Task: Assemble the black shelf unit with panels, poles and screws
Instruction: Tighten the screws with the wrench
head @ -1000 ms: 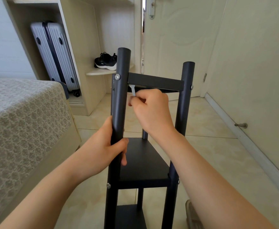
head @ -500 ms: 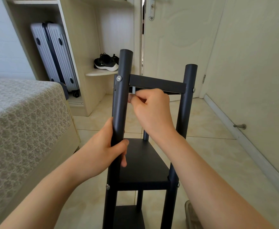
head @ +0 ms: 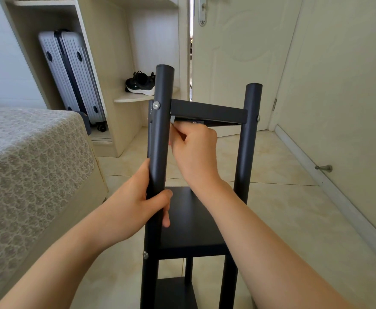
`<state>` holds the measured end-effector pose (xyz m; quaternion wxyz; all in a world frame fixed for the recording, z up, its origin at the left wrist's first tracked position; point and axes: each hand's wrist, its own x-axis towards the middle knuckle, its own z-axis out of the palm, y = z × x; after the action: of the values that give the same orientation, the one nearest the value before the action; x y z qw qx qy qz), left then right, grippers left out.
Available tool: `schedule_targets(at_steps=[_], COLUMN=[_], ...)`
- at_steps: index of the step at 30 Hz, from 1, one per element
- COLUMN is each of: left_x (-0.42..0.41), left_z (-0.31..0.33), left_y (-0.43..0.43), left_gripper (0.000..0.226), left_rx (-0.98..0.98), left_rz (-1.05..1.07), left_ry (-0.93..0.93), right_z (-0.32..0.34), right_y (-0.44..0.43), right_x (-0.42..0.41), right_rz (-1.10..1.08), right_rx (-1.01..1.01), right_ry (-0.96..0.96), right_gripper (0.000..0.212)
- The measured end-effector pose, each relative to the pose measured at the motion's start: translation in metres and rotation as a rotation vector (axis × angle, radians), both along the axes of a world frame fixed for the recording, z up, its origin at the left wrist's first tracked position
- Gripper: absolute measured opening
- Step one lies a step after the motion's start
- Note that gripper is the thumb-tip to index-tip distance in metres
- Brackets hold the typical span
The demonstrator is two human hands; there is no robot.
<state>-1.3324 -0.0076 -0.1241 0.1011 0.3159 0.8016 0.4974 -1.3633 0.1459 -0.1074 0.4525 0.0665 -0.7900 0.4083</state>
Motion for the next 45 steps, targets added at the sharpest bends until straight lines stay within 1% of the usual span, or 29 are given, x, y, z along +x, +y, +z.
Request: schedule_targets(at_steps=[2, 5, 8, 11, 13, 15, 17, 20, 25, 29, 31, 33, 35, 38, 40, 42, 45], left_x=[-0.001, -0.002, -0.003, -0.004, -0.003, -0.003, -0.004, -0.005, -0.007, -0.011, -0.013, -0.014, -0.016, -0.019, -0.02, -0.021, -0.023], left_z=[-0.001, -0.002, -0.003, -0.004, -0.003, -0.003, -0.004, -0.004, -0.004, -0.006, -0.007, -0.008, -0.009, -0.011, -0.011, -0.013, -0.016], left_y=[-0.001, -0.002, -0.002, -0.001, 0.0, 0.001, 0.002, 0.006, 0.014, 0.017, 0.017, 0.016, 0.015, 0.015, 0.016, 0.018, 0.021], left_gripper=[0.024, 0.039, 0.05, 0.053, 0.05, 0.044, 0.035, 0.027, 0.024, 0.035, 0.036, 0.033, 0.03, 0.031, 0.032, 0.028, 0.022], left_rx=[0.006, 0.01, 0.009, 0.005, -0.002, -0.016, -0.022, -0.033, -0.001, 0.033, 0.038, 0.046, 0.052, 0.062, 0.069, 0.088, 0.115], left_rz=[-0.009, -0.026, -0.034, -0.015, 0.0, 0.015, 0.033, 0.084, 0.164, 0.194, 0.188, 0.167, 0.147, 0.129, 0.13, 0.161, 0.233], left_ry=[-0.005, 0.011, 0.035, 0.051, 0.055, 0.066, 0.071, 0.075, 0.066, 0.018, 0.023, 0.031, 0.034, 0.027, 0.035, 0.048, 0.072], right_z=[-0.002, -0.007, -0.009, -0.007, -0.005, -0.003, -0.004, -0.003, 0.001, 0.003, 0.004, 0.005, 0.006, 0.009, 0.011, 0.011, 0.01], right_y=[-0.003, -0.005, -0.004, -0.002, 0.001, 0.005, 0.013, 0.023, 0.039, 0.061, 0.071, 0.078, 0.081, 0.081, 0.081, 0.081, 0.078], right_x=[-0.003, -0.009, -0.011, -0.008, -0.003, 0.005, 0.016, 0.038, 0.07, 0.083, 0.085, 0.085, 0.085, 0.085, 0.086, 0.084, 0.082], right_rz=[-0.011, -0.032, -0.051, -0.05, -0.053, -0.073, -0.071, -0.075, -0.097, -0.213, -0.268, -0.243, -0.122, 0.082, 0.163, 0.193, 0.17], right_rx=[-0.002, -0.034, -0.061, -0.052, -0.009, 0.068, 0.118, 0.14, 0.19, 0.175, 0.118, -0.014, -0.204, -0.518, -0.658, -0.706, -0.735], right_ry=[0.07, 0.13, 0.153, 0.144, 0.076, -0.059, -0.166, -0.224, -0.278, -0.289, -0.315, -0.368, -0.415, -0.467, -0.481, -0.468, -0.434], right_gripper=[0.041, 0.035, 0.029, 0.03, 0.039, 0.048, 0.045, 0.035, 0.032, 0.027, 0.024, 0.02, 0.019, 0.029, 0.032, 0.029, 0.027])
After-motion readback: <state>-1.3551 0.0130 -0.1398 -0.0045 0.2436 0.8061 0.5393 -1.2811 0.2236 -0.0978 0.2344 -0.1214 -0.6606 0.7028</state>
